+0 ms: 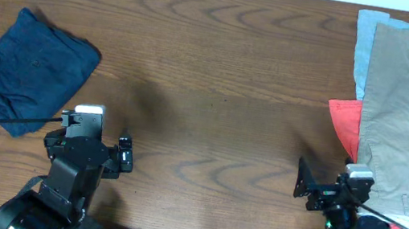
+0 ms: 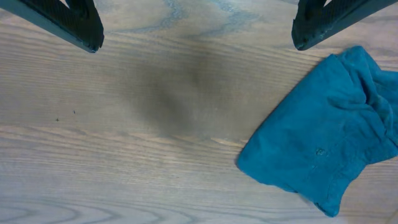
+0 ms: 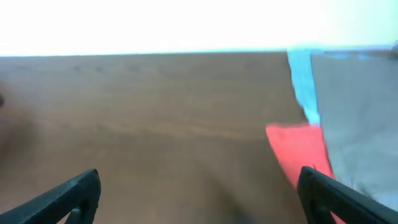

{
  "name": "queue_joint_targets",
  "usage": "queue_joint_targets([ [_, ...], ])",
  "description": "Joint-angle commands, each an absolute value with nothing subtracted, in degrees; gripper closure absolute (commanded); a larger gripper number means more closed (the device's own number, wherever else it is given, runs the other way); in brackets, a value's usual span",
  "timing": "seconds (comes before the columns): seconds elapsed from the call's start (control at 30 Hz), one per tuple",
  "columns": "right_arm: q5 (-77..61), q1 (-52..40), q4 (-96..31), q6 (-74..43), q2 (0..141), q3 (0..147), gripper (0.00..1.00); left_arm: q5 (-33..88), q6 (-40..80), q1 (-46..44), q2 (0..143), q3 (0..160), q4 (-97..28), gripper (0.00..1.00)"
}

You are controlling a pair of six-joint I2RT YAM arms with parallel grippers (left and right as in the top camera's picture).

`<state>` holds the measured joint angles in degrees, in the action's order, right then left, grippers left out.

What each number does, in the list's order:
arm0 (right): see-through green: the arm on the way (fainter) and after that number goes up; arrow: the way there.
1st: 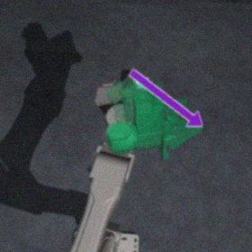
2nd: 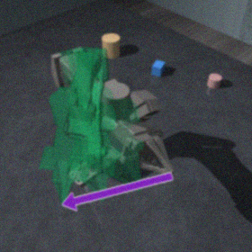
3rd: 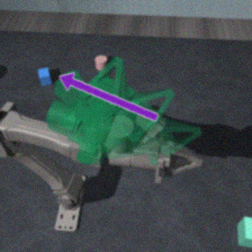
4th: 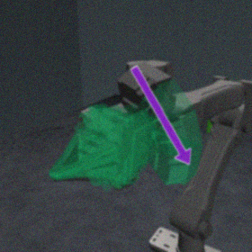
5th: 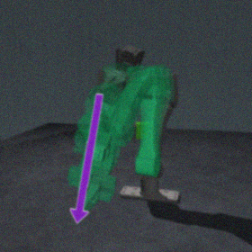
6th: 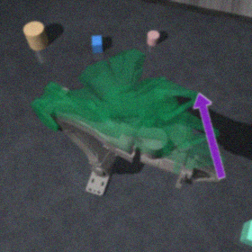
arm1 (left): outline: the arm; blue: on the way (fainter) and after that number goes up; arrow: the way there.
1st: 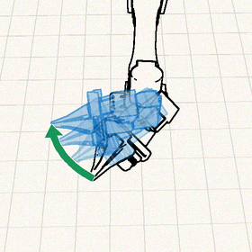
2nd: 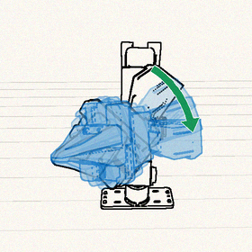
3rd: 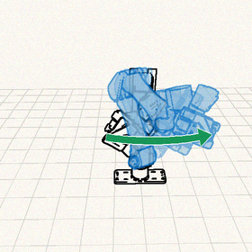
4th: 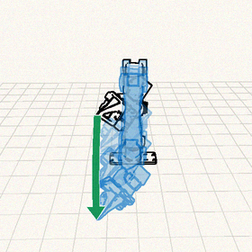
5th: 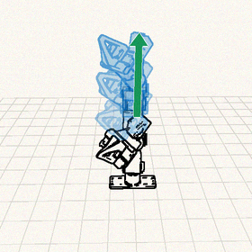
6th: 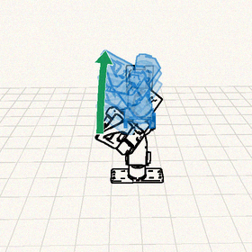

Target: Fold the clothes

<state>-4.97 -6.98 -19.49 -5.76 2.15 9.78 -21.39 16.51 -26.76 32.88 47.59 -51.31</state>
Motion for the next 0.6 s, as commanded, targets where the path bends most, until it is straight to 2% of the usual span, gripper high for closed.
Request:
queue_joint_targets([
  [0.0,-5.6,-6.4,-14.7,-1.1,0.3,6.8,0.01,-22.2,16.6,-27.0,32.8,47.3,-51.4,0.02],
  [0.27,-5.2,-6.4,-3.3,4.0,0.3,0.6,0.01,-22.2,16.6,-27.0,32.8,47.3,-51.4,0.02],
  [0.57,-2.1,-6.4,-4.3,12.1,0.3,0.3,0.01,-22.2,16.6,-27.0,32.8,47.3,-51.4,0.02],
])
